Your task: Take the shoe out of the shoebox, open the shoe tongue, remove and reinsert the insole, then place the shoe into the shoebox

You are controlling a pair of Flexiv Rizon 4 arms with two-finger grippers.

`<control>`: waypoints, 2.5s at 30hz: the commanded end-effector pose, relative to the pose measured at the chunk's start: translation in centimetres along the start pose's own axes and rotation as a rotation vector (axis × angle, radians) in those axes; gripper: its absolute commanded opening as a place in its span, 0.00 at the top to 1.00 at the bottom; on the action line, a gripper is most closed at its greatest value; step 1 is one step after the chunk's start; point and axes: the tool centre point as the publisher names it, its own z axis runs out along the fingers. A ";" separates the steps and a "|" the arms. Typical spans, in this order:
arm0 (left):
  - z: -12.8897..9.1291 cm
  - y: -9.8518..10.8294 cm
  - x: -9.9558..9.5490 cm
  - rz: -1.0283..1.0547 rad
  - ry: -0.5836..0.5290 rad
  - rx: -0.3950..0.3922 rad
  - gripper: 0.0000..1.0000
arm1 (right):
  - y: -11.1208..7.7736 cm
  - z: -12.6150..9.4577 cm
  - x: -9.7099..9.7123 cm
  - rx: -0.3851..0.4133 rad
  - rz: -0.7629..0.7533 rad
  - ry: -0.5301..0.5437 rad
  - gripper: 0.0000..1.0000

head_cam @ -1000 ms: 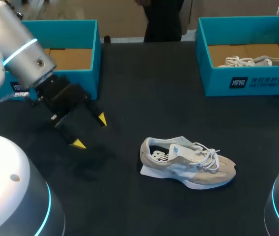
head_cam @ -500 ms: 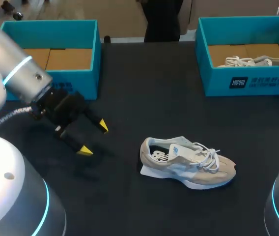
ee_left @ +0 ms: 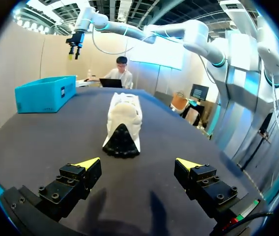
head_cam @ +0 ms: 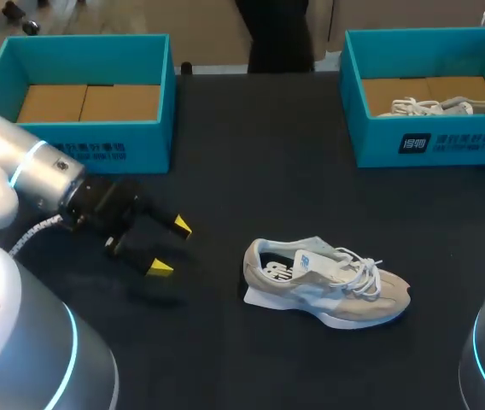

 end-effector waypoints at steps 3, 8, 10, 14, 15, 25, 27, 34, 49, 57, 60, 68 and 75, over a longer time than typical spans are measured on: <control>2.0 1.9 -1.1 0.016 0.047 0.109 0.00 | -0.1 0.0 0.0 -0.001 0.001 -0.002 0.00; 2.9 2.3 -1.5 -0.002 0.028 0.187 0.00 | -0.1 0.0 0.0 -0.001 0.001 -0.002 0.00; 2.9 2.3 -1.5 -0.002 0.028 0.187 0.00 | -0.1 0.0 0.0 -0.001 0.001 -0.002 0.00; 2.9 2.3 -1.5 -0.002 0.028 0.187 0.00 | -0.1 0.0 0.0 -0.001 0.001 -0.002 0.00; 2.9 2.3 -1.5 -0.002 0.028 0.187 0.00 | -0.1 0.0 0.0 -0.001 0.001 -0.002 0.00; 3.6 2.6 -2.1 -0.030 -0.030 0.257 0.00 | -0.1 0.0 0.0 -0.001 0.001 -0.002 0.00; 3.9 2.4 -2.2 -0.034 -0.064 0.267 0.00 | -0.1 0.0 0.0 -0.001 0.001 -0.002 0.00; 4.8 1.3 -2.2 -0.049 -0.123 0.251 0.00 | -0.1 0.0 0.0 -0.001 0.001 -0.002 0.00; 5.4 1.5 -2.0 -0.039 -0.124 0.256 0.00 | -0.1 0.0 0.0 -0.001 0.001 -0.002 0.00; 6.1 1.2 -1.8 -0.011 -0.128 0.264 0.00 | -0.1 0.0 0.0 -0.001 0.001 -0.002 0.00; 6.4 1.0 -1.7 -0.001 -0.139 0.263 0.00 | -0.1 0.0 0.0 -0.001 0.001 -0.002 0.00; 7.1 0.8 -1.8 -0.001 -0.166 0.279 0.00 | -0.1 0.0 0.0 -0.001 0.001 -0.002 0.00; 8.1 0.2 -2.3 -0.015 -0.194 0.287 0.00 | -0.1 0.0 0.0 -0.001 0.001 -0.002 0.00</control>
